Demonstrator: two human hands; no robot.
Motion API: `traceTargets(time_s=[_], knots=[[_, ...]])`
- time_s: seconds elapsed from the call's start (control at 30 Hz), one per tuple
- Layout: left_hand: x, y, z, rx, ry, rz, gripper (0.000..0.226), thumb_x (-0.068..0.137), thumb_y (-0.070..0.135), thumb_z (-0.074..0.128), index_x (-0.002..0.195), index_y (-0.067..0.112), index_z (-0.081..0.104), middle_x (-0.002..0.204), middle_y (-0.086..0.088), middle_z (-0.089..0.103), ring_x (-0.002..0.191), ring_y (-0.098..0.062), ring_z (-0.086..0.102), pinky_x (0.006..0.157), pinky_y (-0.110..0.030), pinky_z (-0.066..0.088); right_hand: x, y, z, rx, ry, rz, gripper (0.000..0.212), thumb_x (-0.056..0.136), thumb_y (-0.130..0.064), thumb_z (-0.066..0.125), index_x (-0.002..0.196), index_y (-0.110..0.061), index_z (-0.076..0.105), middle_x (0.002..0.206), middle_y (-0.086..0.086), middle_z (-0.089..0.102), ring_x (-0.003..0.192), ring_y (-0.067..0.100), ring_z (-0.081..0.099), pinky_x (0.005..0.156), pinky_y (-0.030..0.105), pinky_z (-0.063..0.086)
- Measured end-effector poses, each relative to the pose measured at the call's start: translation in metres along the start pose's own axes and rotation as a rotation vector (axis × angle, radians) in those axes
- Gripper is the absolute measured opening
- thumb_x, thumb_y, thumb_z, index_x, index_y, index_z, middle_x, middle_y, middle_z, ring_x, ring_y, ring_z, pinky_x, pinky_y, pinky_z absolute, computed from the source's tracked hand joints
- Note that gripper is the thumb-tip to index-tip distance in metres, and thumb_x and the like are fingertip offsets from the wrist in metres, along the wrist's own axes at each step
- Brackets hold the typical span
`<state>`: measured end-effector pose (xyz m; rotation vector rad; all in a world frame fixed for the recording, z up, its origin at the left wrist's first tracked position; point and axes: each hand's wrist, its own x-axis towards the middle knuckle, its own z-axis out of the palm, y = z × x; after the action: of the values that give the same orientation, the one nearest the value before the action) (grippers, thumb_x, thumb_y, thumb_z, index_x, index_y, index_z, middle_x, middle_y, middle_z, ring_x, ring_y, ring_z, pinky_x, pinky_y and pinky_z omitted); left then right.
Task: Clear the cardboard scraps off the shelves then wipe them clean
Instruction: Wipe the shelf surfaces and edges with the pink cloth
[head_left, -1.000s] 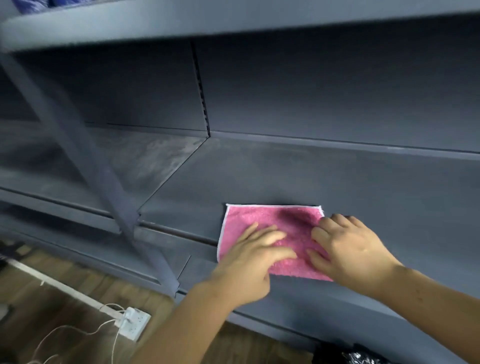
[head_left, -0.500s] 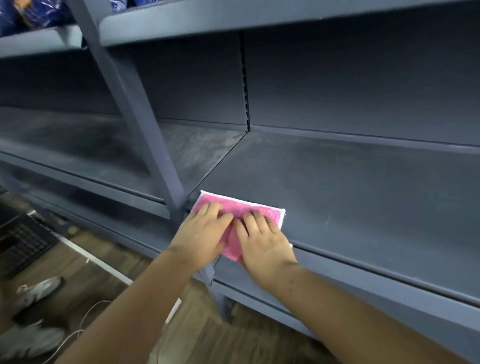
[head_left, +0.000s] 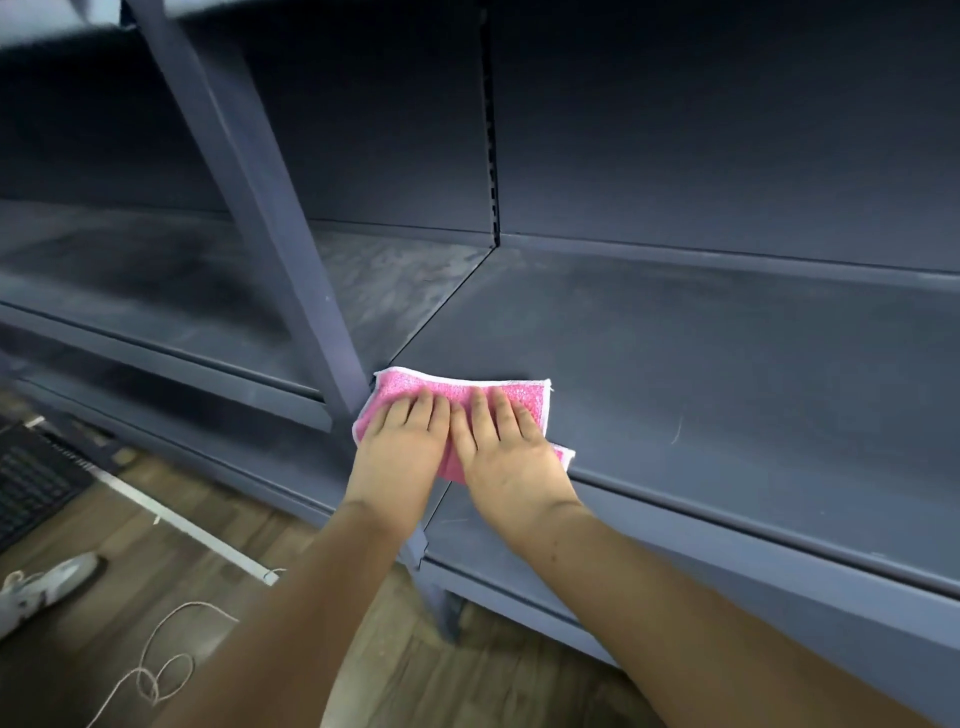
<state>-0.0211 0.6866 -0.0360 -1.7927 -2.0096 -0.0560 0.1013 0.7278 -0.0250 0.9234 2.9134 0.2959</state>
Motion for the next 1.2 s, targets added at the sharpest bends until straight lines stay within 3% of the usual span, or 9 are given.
traceTargets(time_s=[0.13, 0.2, 0.27, 0.47, 0.67, 0.77, 0.9, 1.07, 1.2], knots=[[0.001, 0.012, 0.007, 0.016, 0.052, 0.085, 0.069, 0.030, 0.001, 0.082, 0.097, -0.005, 0.067, 0.100, -0.020, 0.070, 0.093, -0.033, 0.068, 0.074, -0.048, 0.055, -0.016, 0.008, 0.010, -0.018, 0.069, 0.063, 0.062, 0.087, -0.013, 0.010, 0.147, 0.001, 0.003, 0.154, 0.026, 0.010, 0.143, 0.040, 0.013, 0.117, 0.043, 0.014], [0.002, 0.023, 0.009, -0.015, 0.054, 0.105, 0.073, 0.028, 0.000, 0.082, 0.099, -0.004, 0.065, 0.106, -0.023, 0.067, 0.098, -0.034, 0.066, 0.078, -0.050, 0.053, -0.025, 0.015, 0.018, 0.005, 0.221, 0.126, 0.060, 0.077, -0.023, 0.039, 0.134, -0.005, 0.048, 0.135, 0.019, 0.053, 0.125, 0.032, 0.052, 0.103, 0.035, 0.043], [0.002, 0.038, 0.006, -0.077, 0.063, 0.139, 0.072, 0.024, 0.002, 0.085, 0.093, -0.001, 0.067, 0.104, -0.021, 0.069, 0.096, -0.031, 0.067, 0.076, -0.048, 0.053, -0.036, 0.023, 0.028, 0.034, 0.293, 0.109, 0.054, 0.060, -0.027, 0.054, 0.109, -0.011, 0.070, 0.108, 0.012, 0.071, 0.098, 0.026, 0.069, 0.082, 0.033, 0.055], [-0.001, 0.097, -0.016, -0.182, 0.105, 0.228, 0.061, 0.029, 0.009, 0.088, 0.086, 0.003, 0.069, 0.096, -0.016, 0.073, 0.087, -0.026, 0.070, 0.074, -0.038, 0.057, -0.093, 0.063, 0.046, -0.029, 0.477, 0.130, 0.042, 0.080, -0.013, 0.026, 0.117, -0.003, 0.042, 0.108, 0.012, 0.071, 0.097, 0.026, 0.070, 0.081, 0.034, 0.056], [-0.003, 0.190, -0.037, -0.162, 0.185, 0.245, 0.054, 0.036, 0.010, 0.082, 0.089, 0.004, 0.072, 0.093, -0.013, 0.074, 0.084, -0.022, 0.071, 0.074, -0.033, 0.058, -0.170, 0.118, 0.059, -0.082, 0.452, 0.170, 0.052, 0.095, -0.004, -0.005, 0.117, -0.003, 0.042, 0.108, 0.013, 0.071, 0.097, 0.027, 0.070, 0.080, 0.035, 0.056], [-0.003, 0.232, -0.051, -0.124, 0.176, 0.248, 0.056, 0.035, 0.015, 0.083, 0.089, 0.003, 0.072, 0.092, -0.012, 0.074, 0.083, -0.022, 0.071, 0.072, -0.033, 0.059, -0.206, 0.143, 0.066, -0.117, 0.489, 0.172, 0.050, 0.095, -0.004, -0.003, 0.117, -0.003, 0.043, 0.107, 0.013, 0.071, 0.096, 0.027, 0.070, 0.079, 0.035, 0.057], [-0.003, 0.302, -0.071, -0.112, 0.167, 0.270, 0.056, 0.036, 0.016, 0.083, 0.089, 0.001, 0.071, 0.092, -0.015, 0.074, 0.082, -0.024, 0.071, 0.071, -0.034, 0.059, -0.265, 0.186, 0.076, -0.109, 0.546, 0.147, 0.036, 0.089, -0.004, 0.020, 0.117, -0.003, 0.043, 0.108, 0.012, 0.071, 0.097, 0.026, 0.070, 0.080, 0.034, 0.057], [-0.002, 0.384, -0.098, -0.109, 0.177, 0.321, 0.034, 0.057, 0.016, 0.059, 0.085, 0.004, 0.073, 0.088, -0.013, 0.074, 0.078, -0.023, 0.072, 0.067, -0.031, 0.059, -0.337, 0.237, 0.089, -0.142, 0.548, 0.189, 0.051, 0.095, -0.003, -0.002, 0.118, -0.002, 0.044, 0.110, 0.013, 0.070, 0.098, 0.026, 0.069, 0.081, 0.034, 0.057], [-0.002, 0.446, -0.118, -0.107, 0.162, 0.361, 0.054, 0.033, 0.016, 0.082, 0.085, 0.002, 0.073, 0.087, -0.014, 0.074, 0.077, -0.024, 0.072, 0.065, -0.031, 0.059, -0.391, 0.275, 0.099, -0.172, 0.556, 0.204, 0.051, 0.095, -0.002, -0.001, 0.118, -0.002, 0.044, 0.109, 0.014, 0.070, 0.098, 0.027, 0.069, 0.080, 0.035, 0.058]])
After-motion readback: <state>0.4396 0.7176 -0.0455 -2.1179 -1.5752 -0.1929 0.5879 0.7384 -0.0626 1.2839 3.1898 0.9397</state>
